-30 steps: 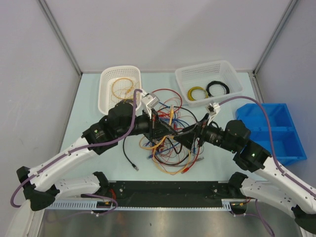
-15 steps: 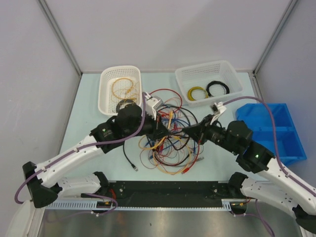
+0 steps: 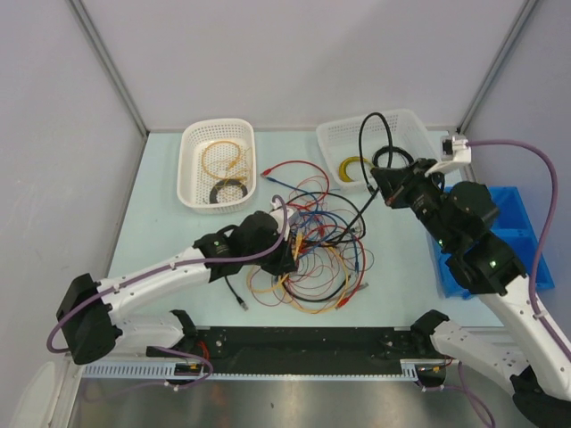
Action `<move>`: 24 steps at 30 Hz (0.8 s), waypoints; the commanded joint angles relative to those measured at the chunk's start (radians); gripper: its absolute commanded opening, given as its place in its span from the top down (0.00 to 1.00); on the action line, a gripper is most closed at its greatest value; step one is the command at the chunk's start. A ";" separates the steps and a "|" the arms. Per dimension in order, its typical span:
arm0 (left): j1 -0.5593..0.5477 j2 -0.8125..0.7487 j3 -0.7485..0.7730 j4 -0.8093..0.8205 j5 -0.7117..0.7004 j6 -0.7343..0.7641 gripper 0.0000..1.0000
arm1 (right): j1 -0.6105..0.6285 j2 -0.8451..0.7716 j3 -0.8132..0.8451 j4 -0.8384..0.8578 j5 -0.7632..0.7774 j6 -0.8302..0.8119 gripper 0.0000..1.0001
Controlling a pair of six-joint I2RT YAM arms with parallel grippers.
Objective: Untangle the cables
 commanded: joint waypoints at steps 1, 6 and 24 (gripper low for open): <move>0.014 0.019 -0.032 -0.047 -0.132 -0.081 1.00 | -0.010 0.062 0.127 0.054 -0.020 -0.001 1.00; 0.077 -0.034 -0.128 -0.021 -0.138 -0.150 1.00 | -0.013 0.146 0.341 0.043 -0.057 -0.049 1.00; 0.119 -0.134 -0.085 -0.046 -0.204 -0.126 0.07 | -0.021 0.445 0.935 -0.134 -0.031 -0.148 1.00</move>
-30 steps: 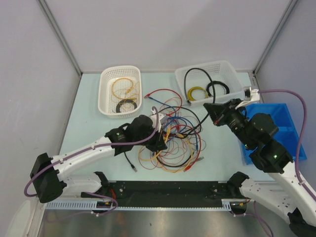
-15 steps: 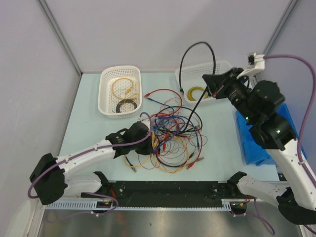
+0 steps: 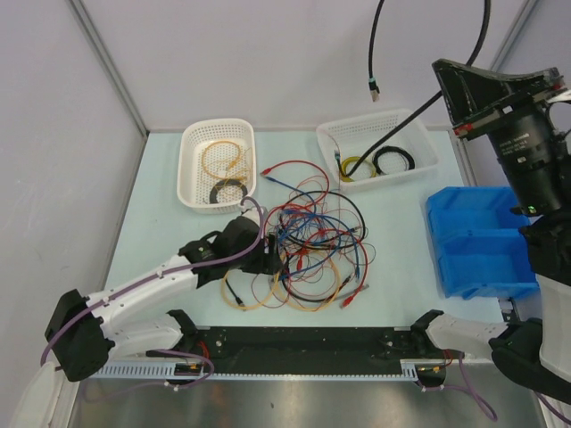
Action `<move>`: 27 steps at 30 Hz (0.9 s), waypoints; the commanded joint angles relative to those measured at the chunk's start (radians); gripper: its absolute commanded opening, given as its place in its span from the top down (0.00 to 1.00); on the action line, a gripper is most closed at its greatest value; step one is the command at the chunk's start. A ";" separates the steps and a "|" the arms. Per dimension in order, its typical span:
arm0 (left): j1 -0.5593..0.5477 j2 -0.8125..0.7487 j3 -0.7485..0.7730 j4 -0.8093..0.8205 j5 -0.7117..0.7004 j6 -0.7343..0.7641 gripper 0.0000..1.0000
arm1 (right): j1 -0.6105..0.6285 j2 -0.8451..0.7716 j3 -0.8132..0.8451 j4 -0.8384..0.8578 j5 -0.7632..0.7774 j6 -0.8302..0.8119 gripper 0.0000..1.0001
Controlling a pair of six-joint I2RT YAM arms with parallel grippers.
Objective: Untangle the cables
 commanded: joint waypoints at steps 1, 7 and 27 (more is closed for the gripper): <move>0.006 -0.031 0.058 0.009 -0.013 0.003 0.01 | -0.019 0.089 -0.027 -0.057 0.073 -0.054 1.00; 0.008 -0.072 0.077 0.007 -0.030 0.026 0.00 | -0.184 0.148 -0.020 -0.025 -0.064 0.061 1.00; 0.008 -0.112 0.008 0.074 0.025 0.014 0.00 | -0.388 0.246 -0.142 0.175 0.017 0.144 1.00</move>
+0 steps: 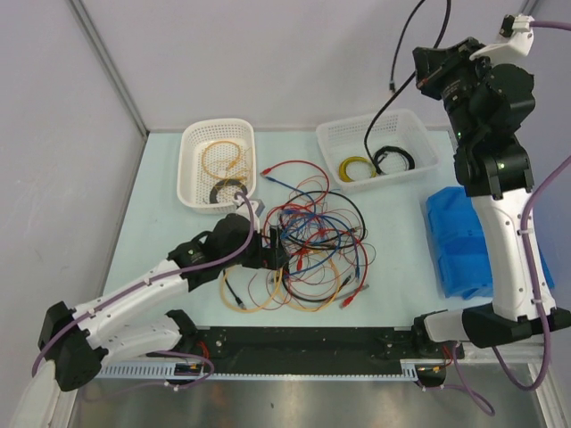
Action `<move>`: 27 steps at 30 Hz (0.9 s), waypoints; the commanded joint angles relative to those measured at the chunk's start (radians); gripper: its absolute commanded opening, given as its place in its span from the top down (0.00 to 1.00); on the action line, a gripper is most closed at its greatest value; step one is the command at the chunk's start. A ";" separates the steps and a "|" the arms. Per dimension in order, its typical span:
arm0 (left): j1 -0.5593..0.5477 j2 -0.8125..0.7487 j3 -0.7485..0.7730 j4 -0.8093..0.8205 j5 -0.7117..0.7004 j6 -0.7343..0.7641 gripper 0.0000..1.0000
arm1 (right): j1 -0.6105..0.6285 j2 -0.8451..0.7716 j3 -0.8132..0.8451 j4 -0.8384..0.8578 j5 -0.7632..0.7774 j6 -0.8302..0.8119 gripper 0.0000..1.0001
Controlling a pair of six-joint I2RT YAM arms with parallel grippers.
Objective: Untangle the cables
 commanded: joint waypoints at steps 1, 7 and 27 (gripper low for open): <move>0.004 -0.037 -0.020 0.034 0.020 -0.002 0.00 | -0.058 0.069 0.054 0.104 0.007 0.043 1.00; 0.004 -0.043 -0.061 0.049 0.031 -0.020 0.00 | -0.100 0.133 -0.068 0.217 -0.018 0.080 1.00; 0.005 0.011 -0.068 0.028 0.041 -0.022 0.00 | -0.129 0.510 -0.207 0.117 -0.011 0.135 0.68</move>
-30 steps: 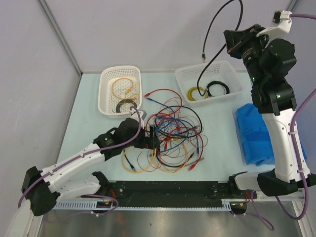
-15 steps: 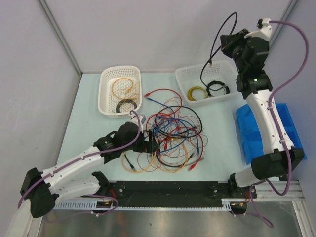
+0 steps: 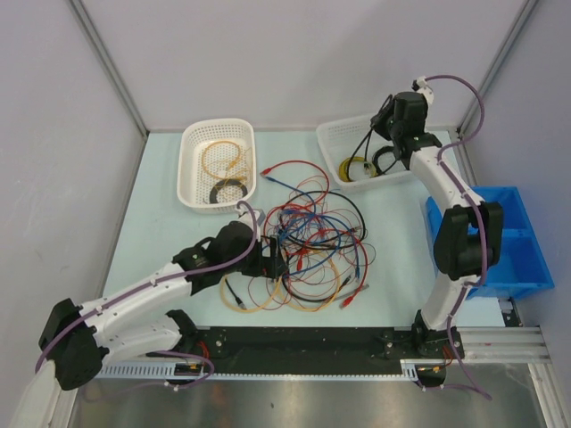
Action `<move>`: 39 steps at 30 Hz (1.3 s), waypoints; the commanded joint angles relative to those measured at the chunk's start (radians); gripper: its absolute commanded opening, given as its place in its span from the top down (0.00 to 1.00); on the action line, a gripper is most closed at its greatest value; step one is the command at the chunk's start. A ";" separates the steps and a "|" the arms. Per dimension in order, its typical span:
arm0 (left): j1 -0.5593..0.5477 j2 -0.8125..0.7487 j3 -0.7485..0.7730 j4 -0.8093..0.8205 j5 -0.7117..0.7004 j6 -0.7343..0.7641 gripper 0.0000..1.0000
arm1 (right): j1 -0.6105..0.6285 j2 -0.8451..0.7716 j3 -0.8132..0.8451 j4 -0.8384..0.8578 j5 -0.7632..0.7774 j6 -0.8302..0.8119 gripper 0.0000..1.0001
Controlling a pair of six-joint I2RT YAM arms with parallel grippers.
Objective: Untangle the cables
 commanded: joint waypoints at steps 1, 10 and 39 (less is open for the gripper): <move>0.004 0.015 0.026 -0.017 -0.040 -0.005 0.00 | -0.027 0.055 0.134 -0.151 -0.071 -0.021 0.59; 0.004 0.028 0.082 -0.005 -0.061 0.022 0.00 | 0.061 -0.127 0.101 -0.189 -0.035 -0.058 0.20; 0.015 0.048 0.092 -0.047 -0.091 -0.005 0.00 | 0.674 -0.473 -0.649 -0.315 0.072 -0.156 0.28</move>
